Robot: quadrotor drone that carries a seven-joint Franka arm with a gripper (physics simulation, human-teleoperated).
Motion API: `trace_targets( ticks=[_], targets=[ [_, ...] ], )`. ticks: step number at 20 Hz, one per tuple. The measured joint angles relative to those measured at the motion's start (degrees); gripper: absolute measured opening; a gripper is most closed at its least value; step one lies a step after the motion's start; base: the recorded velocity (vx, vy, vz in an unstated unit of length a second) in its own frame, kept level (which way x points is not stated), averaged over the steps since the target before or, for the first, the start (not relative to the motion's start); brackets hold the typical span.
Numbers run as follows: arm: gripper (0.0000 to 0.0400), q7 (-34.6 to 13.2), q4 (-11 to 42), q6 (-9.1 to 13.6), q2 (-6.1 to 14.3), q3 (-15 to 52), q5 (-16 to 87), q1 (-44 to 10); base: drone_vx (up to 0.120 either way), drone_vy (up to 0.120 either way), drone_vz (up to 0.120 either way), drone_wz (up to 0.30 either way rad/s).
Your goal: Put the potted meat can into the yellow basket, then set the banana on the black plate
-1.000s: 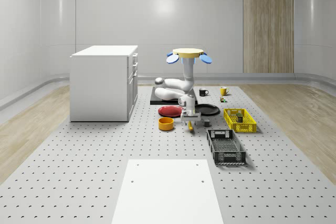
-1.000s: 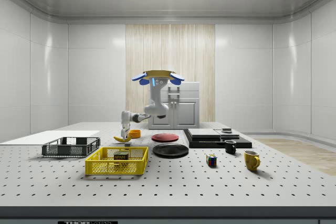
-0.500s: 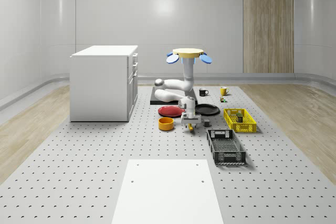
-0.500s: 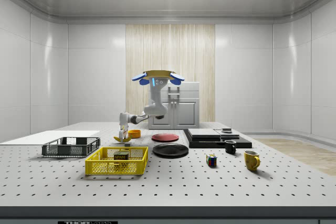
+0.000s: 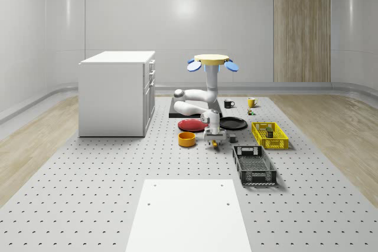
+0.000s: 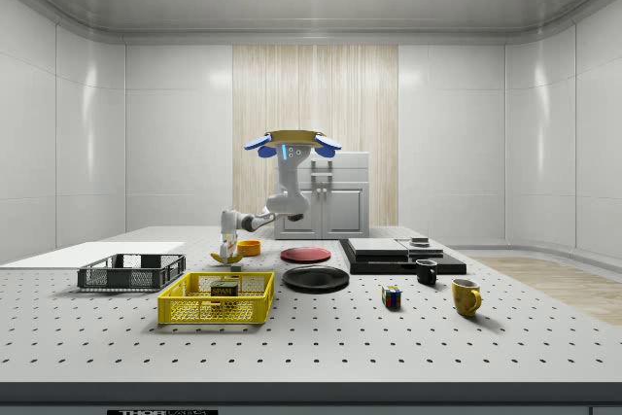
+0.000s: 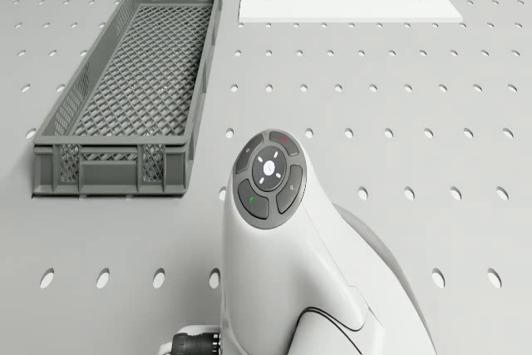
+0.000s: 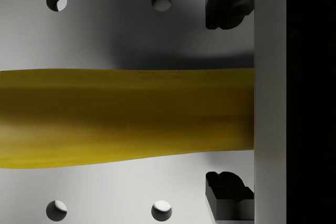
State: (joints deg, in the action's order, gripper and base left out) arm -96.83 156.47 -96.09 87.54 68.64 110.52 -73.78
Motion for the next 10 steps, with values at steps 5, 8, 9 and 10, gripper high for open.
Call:
trace_targets(
  ticks=[5, 8, 9, 10],
  targets=[
    [0.0242, 0.03, 0.19, -0.01, -0.04, -0.30, 0.31, 0.25, 0.000, 0.000, 0.000, 0.000],
    [0.0199, 0.03, 0.23, 0.05, -0.09, -0.37, 0.42, 0.33, 0.000, 0.000, 0.000, 0.000],
    [0.0198, -0.12, 0.25, 0.10, -0.11, -0.38, 0.50, 0.34, 0.000, 0.000, 0.000, 0.000],
    [0.0197, -0.30, 0.26, 0.14, -0.13, -0.39, 0.57, 0.36, 0.000, 0.000, 0.000, 0.000]
  ],
)
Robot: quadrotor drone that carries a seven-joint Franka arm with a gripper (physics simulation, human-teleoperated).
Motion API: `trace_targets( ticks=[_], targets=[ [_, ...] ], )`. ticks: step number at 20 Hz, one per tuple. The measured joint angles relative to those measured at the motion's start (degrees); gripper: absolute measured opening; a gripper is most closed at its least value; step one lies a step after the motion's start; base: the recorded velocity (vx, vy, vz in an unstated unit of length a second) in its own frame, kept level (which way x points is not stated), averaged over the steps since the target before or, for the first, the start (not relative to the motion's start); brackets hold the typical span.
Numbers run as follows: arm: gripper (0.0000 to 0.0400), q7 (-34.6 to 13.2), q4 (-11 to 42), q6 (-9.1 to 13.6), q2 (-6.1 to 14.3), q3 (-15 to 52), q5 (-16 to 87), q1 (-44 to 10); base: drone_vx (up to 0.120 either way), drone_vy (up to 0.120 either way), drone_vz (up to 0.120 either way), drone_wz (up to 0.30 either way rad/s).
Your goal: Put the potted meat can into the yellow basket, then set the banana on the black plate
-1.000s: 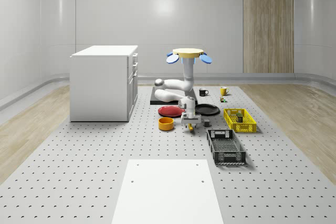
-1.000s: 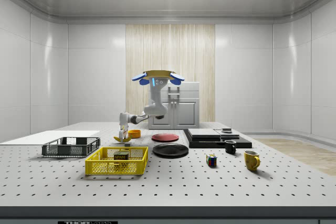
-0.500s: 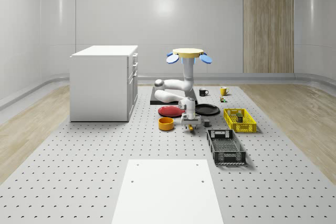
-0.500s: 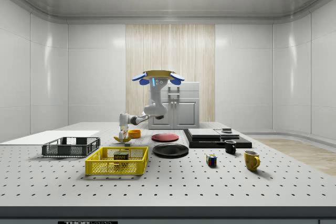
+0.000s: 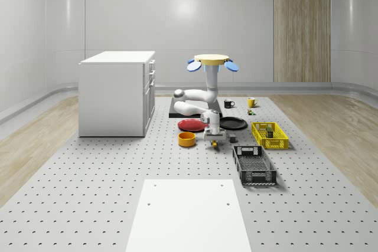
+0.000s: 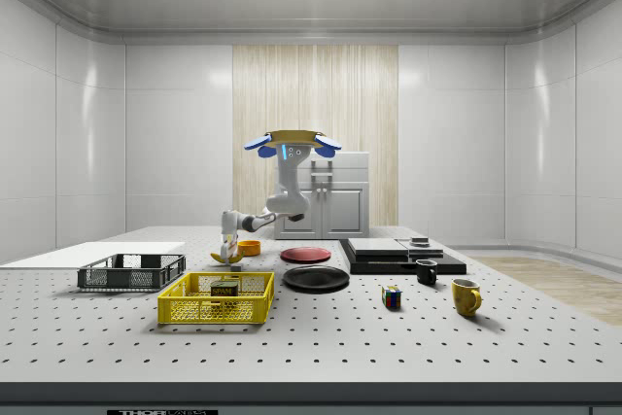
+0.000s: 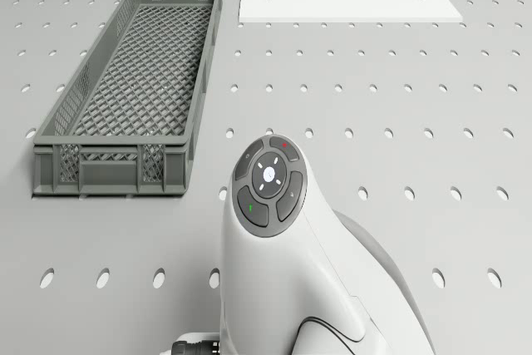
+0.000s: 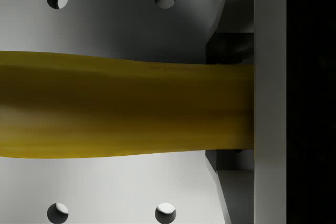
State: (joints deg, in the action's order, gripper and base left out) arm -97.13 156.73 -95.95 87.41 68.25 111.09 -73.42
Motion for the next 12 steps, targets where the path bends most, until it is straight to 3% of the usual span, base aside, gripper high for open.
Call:
trace_targets(
  ticks=[6, 12],
  targets=[
    [0.0197, -0.72, 0.42, 0.64, -0.04, 0.95, -0.65, 0.27, 0.000, 0.000, 0.007, 0.000],
    [0.0200, -2.02, 1.61, 2.14, 0.17, 4.48, -3.86, 0.93, 0.000, 0.000, 0.120, 0.000]
  ],
)
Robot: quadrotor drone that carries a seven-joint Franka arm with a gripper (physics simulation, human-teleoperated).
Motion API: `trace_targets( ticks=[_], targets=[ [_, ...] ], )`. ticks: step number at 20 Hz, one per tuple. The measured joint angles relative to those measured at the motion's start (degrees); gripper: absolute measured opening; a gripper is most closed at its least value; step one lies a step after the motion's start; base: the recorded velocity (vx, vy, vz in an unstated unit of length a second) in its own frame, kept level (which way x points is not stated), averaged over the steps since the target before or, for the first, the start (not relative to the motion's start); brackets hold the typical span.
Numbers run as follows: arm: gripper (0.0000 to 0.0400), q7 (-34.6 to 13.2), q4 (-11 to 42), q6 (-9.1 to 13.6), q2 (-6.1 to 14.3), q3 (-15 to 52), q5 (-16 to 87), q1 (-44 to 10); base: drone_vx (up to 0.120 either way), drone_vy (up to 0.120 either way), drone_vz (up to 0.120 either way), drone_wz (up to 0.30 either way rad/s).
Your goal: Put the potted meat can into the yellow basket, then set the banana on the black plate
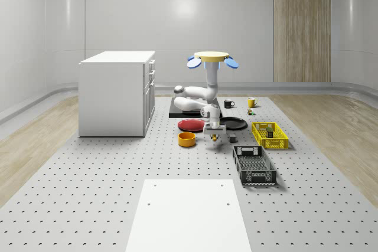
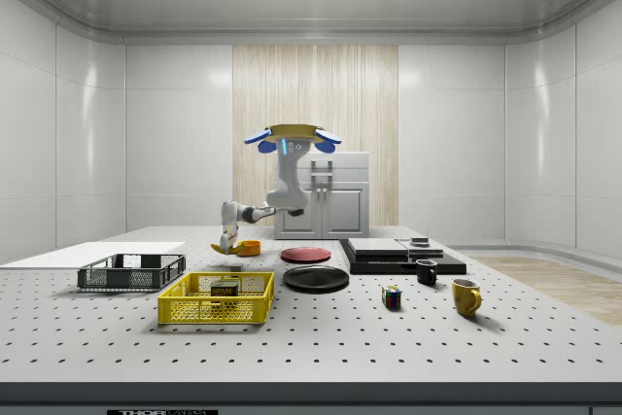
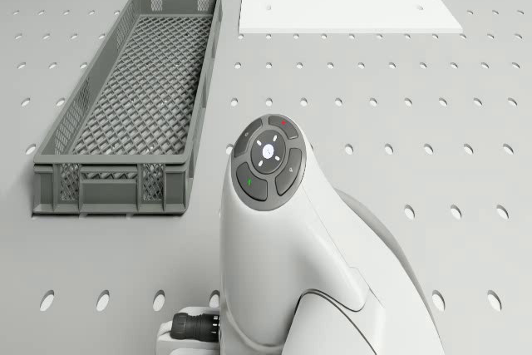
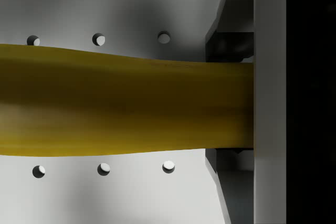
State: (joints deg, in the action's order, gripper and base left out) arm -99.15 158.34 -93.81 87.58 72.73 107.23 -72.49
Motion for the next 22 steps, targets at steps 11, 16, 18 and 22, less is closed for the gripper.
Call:
trace_targets(
  ticks=[11, 16, 18, 22],
  targets=[
    [0.0200, -0.98, 0.54, 0.40, 0.54, 2.07, -2.08, 0.15, 0.000, 0.000, 0.120, 0.000],
    [0.0200, -1.29, 0.57, 0.22, 0.78, 2.22, -2.30, 0.10, -0.072, 0.088, 0.056, 0.000],
    [0.0200, -1.38, 0.57, 0.15, 0.88, 2.25, -2.36, 0.07, -0.120, 0.120, 0.000, 0.000],
    [0.0200, -1.51, 0.56, -0.02, 1.06, 2.29, -2.46, 0.02, -0.120, 0.120, 0.000, 0.000]
  ],
)
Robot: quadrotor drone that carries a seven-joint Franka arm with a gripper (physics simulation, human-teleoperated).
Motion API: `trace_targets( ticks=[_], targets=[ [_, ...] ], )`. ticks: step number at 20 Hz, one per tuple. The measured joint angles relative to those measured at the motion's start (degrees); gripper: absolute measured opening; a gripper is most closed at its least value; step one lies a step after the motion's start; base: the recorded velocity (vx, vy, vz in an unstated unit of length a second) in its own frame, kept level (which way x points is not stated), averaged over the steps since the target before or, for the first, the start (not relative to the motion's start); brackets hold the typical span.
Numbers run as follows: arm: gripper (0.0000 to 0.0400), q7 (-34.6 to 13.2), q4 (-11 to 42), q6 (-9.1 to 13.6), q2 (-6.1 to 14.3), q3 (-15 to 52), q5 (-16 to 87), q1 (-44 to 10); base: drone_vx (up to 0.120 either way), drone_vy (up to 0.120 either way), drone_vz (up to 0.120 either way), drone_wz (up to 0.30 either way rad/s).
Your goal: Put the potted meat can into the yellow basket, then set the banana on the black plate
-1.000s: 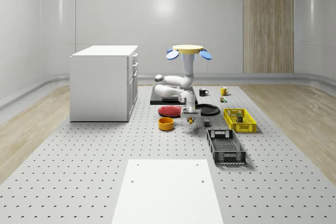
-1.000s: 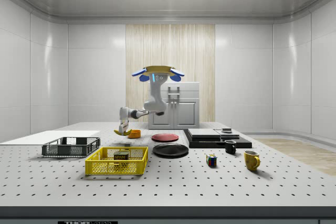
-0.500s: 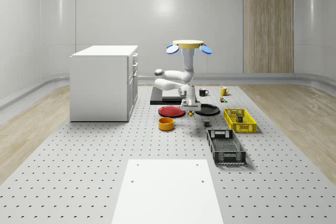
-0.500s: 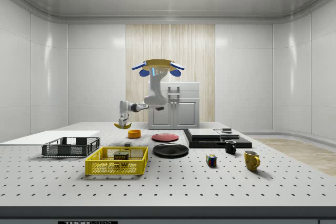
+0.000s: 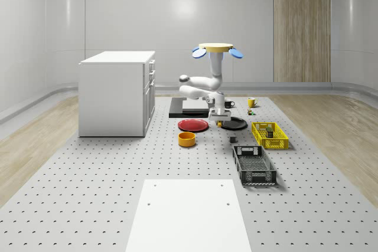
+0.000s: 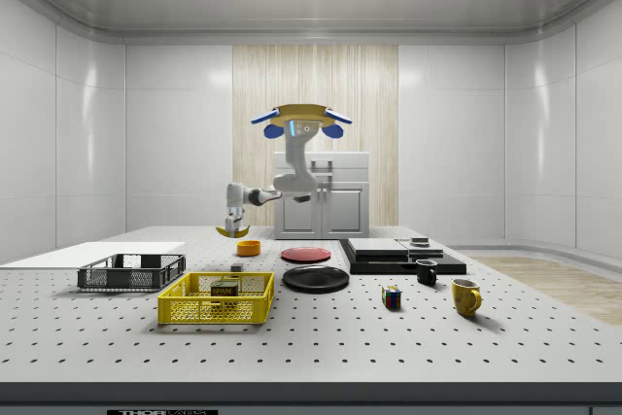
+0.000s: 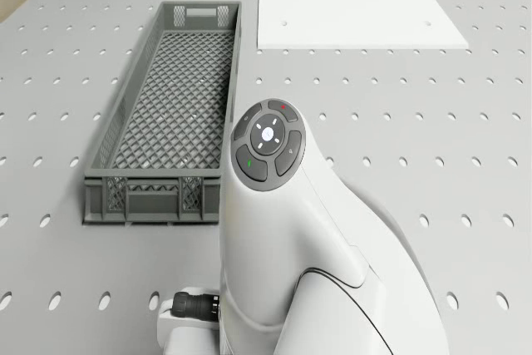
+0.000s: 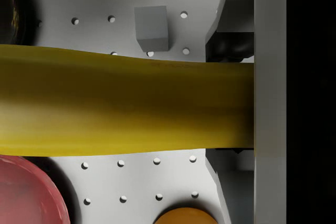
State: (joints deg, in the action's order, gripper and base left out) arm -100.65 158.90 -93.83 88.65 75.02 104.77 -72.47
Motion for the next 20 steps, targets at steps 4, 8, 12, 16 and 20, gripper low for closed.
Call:
trace_targets(
  ticks=[4, 8, 12, 16, 20],
  targets=[
    [0.0200, -0.08, -0.01, -0.16, 0.17, 0.02, -0.08, -0.05, -0.120, 0.120, 0.000, 0.000],
    [0.0200, -0.14, -0.01, -0.31, 0.34, 0.03, -0.15, -0.09, -0.120, 0.120, 0.000, 0.000],
    [0.0200, -0.18, -0.02, -0.44, 0.49, 0.05, -0.21, -0.13, -0.120, 0.120, 0.000, 0.000],
    [0.0200, -0.21, -0.03, -0.57, 0.62, 0.05, -0.27, -0.17, -0.120, 0.120, 0.000, 0.000],
    [0.0200, -0.24, -0.03, -0.69, 0.75, 0.06, -0.32, -0.21, -0.120, 0.120, 0.000, 0.000]
  ],
)
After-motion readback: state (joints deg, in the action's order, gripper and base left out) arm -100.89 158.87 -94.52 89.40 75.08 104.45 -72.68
